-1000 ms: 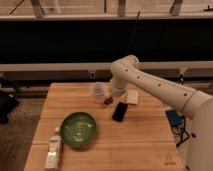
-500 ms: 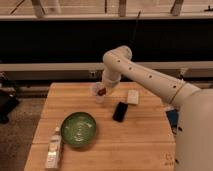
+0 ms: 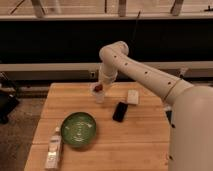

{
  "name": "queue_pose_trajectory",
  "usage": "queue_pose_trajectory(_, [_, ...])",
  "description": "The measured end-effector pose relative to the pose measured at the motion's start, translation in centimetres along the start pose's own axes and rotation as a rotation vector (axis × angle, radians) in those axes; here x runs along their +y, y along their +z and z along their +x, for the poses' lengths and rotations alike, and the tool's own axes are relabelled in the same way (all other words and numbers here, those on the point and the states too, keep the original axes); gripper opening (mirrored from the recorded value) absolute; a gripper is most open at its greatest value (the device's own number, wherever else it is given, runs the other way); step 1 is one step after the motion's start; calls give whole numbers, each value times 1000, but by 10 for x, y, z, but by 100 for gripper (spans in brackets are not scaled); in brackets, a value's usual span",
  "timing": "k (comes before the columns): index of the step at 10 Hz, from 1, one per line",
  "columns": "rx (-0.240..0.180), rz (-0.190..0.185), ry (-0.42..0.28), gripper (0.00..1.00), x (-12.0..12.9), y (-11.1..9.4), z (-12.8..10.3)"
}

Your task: Place the pepper in the ceramic cup

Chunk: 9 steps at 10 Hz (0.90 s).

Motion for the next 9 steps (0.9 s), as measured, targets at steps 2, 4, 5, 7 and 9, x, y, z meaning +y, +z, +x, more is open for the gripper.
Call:
queue_pose_trajectory(2, [-22, 0, 1, 0, -7, 0, -8])
queue_pose_trajectory(4, [-48, -3, 11, 0, -10, 0, -12])
queue_pose_trajectory(5, [-59, -6, 12, 0, -11, 1, -15])
queue_pose_trajectory(7, [-91, -14, 13, 0, -12, 3, -23])
queue_pose_trajectory(9, [-113, -22, 18, 0, -12, 5, -27])
